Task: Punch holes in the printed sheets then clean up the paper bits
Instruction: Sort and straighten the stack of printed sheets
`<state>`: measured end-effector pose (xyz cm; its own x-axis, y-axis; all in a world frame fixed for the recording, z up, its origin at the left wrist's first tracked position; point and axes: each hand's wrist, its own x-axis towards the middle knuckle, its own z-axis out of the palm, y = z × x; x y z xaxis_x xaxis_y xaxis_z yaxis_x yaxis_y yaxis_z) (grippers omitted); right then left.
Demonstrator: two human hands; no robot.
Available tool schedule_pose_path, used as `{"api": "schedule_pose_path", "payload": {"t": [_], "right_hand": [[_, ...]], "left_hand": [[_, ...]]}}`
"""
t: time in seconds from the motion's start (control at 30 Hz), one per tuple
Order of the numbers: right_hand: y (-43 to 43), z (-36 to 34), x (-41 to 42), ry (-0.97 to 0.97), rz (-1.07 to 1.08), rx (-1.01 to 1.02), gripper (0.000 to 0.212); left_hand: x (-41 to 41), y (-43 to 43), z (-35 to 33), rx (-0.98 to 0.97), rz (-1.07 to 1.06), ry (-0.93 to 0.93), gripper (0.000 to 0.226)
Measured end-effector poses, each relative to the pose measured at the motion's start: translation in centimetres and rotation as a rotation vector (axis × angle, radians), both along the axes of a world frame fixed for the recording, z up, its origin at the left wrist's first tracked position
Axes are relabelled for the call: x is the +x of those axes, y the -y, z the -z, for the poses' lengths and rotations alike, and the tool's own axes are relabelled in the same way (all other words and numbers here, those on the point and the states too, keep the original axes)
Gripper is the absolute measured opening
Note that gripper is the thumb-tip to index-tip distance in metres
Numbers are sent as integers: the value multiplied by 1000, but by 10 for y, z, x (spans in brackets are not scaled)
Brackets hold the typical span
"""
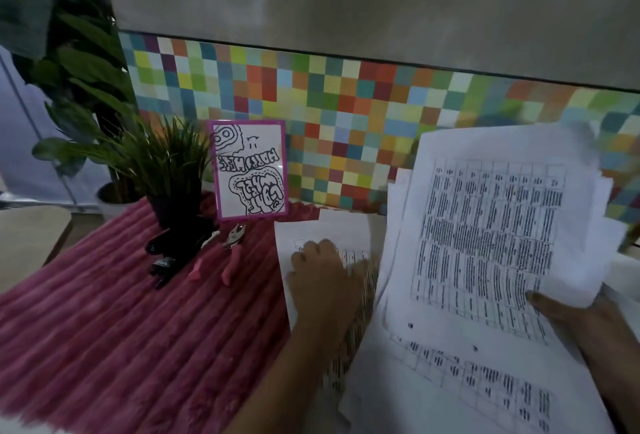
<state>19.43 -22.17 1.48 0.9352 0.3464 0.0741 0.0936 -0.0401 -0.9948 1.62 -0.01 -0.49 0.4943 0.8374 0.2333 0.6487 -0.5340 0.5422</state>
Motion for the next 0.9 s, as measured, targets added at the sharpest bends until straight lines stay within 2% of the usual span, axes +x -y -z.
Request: {"api": "schedule_pose_path", "payload": {"t": [0.03,0.1,0.2,0.3,0.4,0.5,0.6,0.7,0.77,0.87,0.9], "right_hand": [[2,1,1,-10,7,-24,42],[3,5,3,-49,27,-71,36],[1,16,2,-187,-13,-114,42],[0,13,-1,-241,-56,-113,33],[2,10,-2,-227,-92,-37,39],[3,7,-3,-172,-99,43,45],[1,6,-5,-159,-104,128,37],[-1,8,-8,-181,-203,159,32],[-4,10,-11,-188,-226,140,32],[-11,12,-15,-166,-220,156,32],[-13,12,-16,-177,-240,188,38]], "left_hand": [[-3,-3,1,-15,-39,-109,54],[-7,-7,2,-100,-55,-145,55],[-7,-15,5,-250,-10,27,61],[-6,-18,4,-396,31,191,36],[-7,-17,1,-288,79,325,16],[-7,-20,1,-145,133,451,16],[-4,-20,-2,-102,207,566,18],[-3,-17,-10,-439,329,701,19],[-3,-17,-10,-639,427,729,20],[-3,-13,-13,-717,530,647,31],[-1,-10,-14,-729,560,618,31]]}}
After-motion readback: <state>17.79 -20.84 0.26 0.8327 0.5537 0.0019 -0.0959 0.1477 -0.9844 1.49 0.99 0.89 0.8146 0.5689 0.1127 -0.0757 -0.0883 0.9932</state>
